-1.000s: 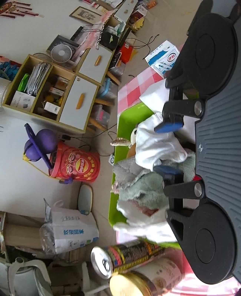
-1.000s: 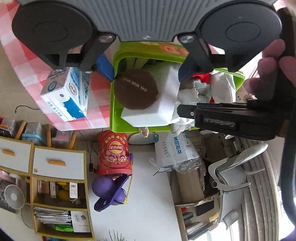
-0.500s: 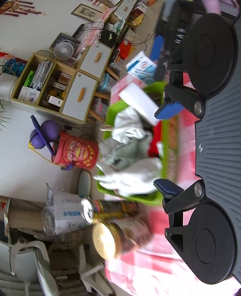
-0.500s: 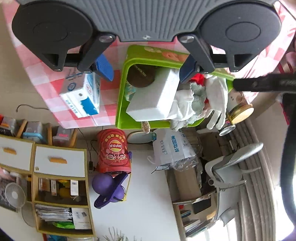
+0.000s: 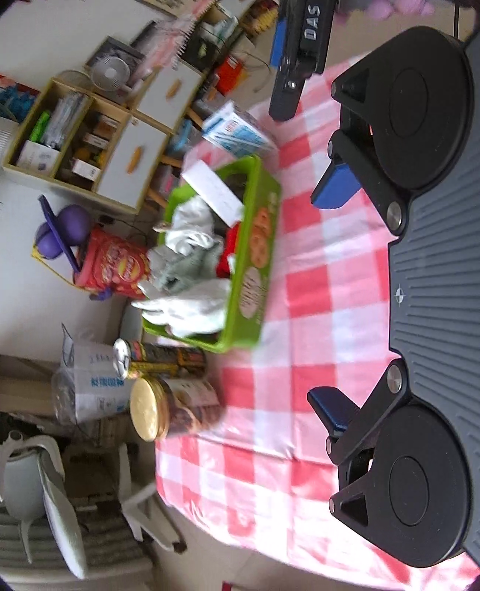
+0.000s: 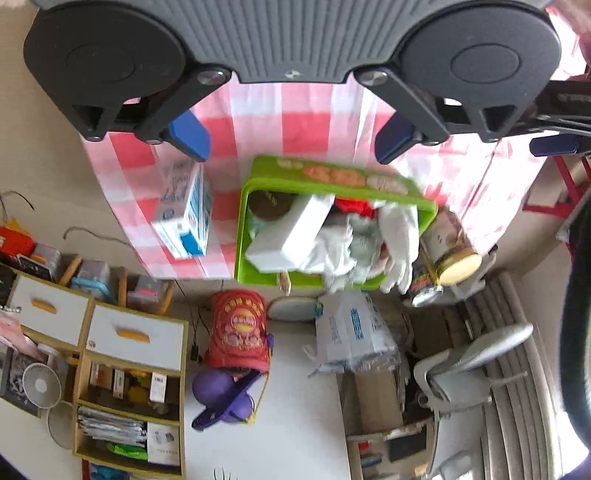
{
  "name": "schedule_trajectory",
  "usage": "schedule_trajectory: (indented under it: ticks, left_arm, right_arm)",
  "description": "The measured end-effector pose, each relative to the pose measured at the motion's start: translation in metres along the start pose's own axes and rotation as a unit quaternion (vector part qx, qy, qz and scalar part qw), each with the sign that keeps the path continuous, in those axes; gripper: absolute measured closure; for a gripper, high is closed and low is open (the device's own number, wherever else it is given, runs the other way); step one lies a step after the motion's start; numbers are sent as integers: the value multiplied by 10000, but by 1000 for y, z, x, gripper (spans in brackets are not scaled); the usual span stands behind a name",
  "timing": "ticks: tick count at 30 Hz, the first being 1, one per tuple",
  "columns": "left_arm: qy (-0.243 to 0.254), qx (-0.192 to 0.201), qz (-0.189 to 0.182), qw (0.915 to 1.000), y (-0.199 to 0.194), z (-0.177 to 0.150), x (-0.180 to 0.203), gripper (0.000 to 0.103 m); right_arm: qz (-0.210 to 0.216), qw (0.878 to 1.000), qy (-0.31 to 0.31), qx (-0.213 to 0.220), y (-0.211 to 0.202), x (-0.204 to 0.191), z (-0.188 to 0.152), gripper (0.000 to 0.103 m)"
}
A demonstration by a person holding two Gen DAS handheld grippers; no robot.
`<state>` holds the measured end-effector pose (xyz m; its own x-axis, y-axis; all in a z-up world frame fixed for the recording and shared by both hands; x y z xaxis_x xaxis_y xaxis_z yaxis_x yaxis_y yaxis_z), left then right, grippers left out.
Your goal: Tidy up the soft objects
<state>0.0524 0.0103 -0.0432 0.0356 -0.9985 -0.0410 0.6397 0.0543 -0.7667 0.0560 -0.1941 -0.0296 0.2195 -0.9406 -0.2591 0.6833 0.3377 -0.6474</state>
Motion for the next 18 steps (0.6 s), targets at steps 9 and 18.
schedule_trajectory:
  ticks: [9, 18]
  left_arm:
    - [235, 133, 540, 9982, -17, -14, 2, 5]
    - [268, 89, 664, 9974, -22, -18, 12, 5]
  right_arm:
    - [-171, 9995, 35, -270, -2, -19, -23, 16]
    - [-258, 9986, 423, -208, -8, -11, -18, 16]
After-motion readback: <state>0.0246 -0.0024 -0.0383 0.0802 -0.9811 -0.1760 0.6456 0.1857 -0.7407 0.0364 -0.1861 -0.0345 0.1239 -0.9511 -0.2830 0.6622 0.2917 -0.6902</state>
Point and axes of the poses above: each gripper's, at about its wrist camera, not at the fingertips, and y roughly the way its jaws point, x to its right, z to its top, the point moved 4 cm from there along y, roughly the way its jaws point, and after that the axes turned 14 degrees about z, right-handed, at the moved point
